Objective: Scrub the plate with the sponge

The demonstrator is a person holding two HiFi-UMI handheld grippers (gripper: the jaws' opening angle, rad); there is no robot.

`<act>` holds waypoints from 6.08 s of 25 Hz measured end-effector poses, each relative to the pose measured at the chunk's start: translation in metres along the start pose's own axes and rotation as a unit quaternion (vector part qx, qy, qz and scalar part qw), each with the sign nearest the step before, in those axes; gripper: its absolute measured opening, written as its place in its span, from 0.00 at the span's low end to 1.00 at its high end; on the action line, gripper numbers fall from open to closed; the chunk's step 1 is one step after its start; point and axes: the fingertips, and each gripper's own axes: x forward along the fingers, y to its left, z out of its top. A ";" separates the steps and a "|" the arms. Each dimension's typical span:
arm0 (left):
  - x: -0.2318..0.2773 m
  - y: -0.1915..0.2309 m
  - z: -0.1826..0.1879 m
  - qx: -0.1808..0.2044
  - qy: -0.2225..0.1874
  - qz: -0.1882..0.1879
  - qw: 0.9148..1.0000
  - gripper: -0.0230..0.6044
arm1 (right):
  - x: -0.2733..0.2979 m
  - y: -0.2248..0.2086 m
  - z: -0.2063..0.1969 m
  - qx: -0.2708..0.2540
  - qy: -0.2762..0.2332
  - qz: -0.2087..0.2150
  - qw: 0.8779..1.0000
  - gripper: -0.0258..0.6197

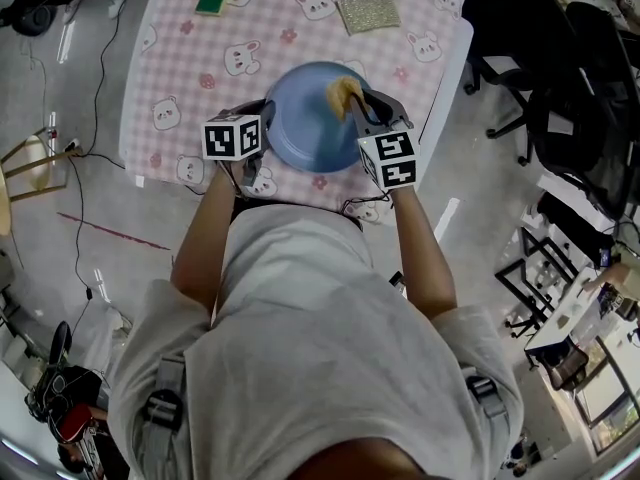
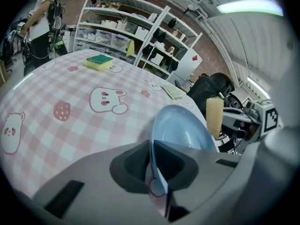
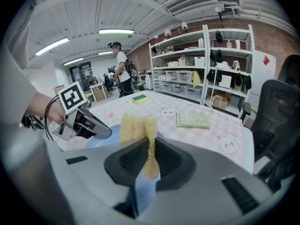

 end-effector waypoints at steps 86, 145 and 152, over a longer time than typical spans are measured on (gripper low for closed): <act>-0.042 -0.032 0.032 0.005 -0.070 -0.007 0.998 0.11 | 0.010 0.040 -0.099 -0.292 0.203 0.120 0.927 0.11; -0.043 -0.002 0.043 -0.025 -0.080 -0.011 0.996 0.11 | 0.029 0.155 -0.078 -0.330 0.138 0.190 0.914 0.11; -0.039 -0.001 0.033 -0.027 -0.067 -0.021 0.997 0.11 | 0.014 0.130 -0.110 -0.315 0.194 0.198 0.908 0.11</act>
